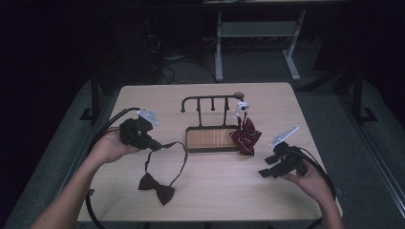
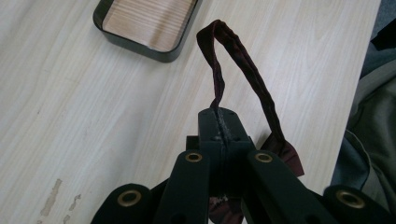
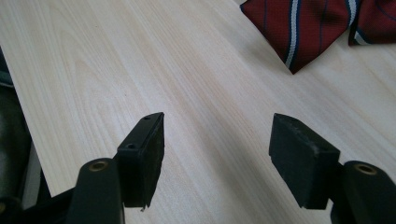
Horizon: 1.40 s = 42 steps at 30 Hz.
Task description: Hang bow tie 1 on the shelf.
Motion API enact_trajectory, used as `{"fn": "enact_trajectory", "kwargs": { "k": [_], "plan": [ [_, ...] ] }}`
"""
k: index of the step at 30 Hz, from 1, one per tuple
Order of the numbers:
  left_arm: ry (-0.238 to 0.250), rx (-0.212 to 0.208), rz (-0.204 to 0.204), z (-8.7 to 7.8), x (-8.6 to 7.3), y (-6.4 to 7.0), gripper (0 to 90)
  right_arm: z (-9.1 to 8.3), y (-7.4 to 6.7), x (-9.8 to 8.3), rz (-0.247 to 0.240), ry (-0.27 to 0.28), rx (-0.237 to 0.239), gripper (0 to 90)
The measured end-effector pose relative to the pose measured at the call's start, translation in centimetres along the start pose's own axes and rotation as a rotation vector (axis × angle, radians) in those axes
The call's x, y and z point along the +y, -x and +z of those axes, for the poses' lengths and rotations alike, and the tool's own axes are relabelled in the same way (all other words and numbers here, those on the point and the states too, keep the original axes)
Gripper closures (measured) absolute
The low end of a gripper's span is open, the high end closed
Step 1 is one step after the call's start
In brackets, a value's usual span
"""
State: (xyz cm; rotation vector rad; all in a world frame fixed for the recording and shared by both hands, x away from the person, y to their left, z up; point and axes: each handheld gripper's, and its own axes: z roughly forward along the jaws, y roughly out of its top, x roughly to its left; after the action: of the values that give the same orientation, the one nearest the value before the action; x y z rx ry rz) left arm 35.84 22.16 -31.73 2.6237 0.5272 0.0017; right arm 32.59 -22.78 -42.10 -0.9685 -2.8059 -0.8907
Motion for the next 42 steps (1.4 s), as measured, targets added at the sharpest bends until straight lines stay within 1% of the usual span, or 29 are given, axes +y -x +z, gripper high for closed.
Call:
{"fn": "enact_trajectory", "kwargs": {
  "k": [3,11,15,16,17,18,26,29,33,35,39,42],
  "plan": [
    [0.007,0.003,0.004,-0.5,0.2,0.0,89.8,0.0,0.0,0.1,-0.002,0.001,-0.003,35.3],
    [0.027,-0.012,0.006,-1.3,0.4,0.0,89.9,0.0,0.0,0.1,-0.003,-0.001,-0.002,35.3],
    [0.034,-0.009,0.012,-1.8,0.6,0.1,89.9,-0.1,-0.2,0.1,-0.006,0.002,-0.007,35.3],
    [0.036,-0.003,0.017,-2.1,0.7,0.2,89.9,-0.2,-0.3,0.1,-0.013,0.005,-0.01,35.3],
    [0.035,-0.004,0.021,-2.2,0.8,0.2,89.9,-0.2,-0.3,0.1,-0.009,0.002,-0.011,35.3],
    [0.037,-0.002,0.016,-2.3,0.9,0.2,89.9,-0.3,-0.4,0.1,-0.013,0.002,-0.011,35.3],
    [0.03,0.004,0.019,-2.6,1.6,0.2,89.9,-0.4,-0.4,-0.1,-0.019,0.006,-0.011,35.3],
    [0.031,0.004,0.02,-2.7,1.9,0.1,89.9,-0.5,-0.3,-0.2,-0.011,0.009,-0.01,35.3],
    [0.029,0.004,0.015,-2.7,2.4,-0.1,89.9,-0.4,-0.2,-0.2,-0.015,0.014,-0.008,35.3],
    [0.025,0.006,0.018,-2.8,2.5,-0.2,89.9,-0.3,-0.1,-0.2,-0.02,0.012,-0.003,35.1],
    [0.024,0.009,0.01,-3.0,2.9,-0.4,89.9,0.0,0.0,-0.1,-0.018,0.004,0.003,35.0],
    [0.02,0.013,0.015,-3.1,3.2,-0.5,89.9,-0.1,0.1,-0.1,-0.021,0.005,0.005,35.0]
  ]
}}
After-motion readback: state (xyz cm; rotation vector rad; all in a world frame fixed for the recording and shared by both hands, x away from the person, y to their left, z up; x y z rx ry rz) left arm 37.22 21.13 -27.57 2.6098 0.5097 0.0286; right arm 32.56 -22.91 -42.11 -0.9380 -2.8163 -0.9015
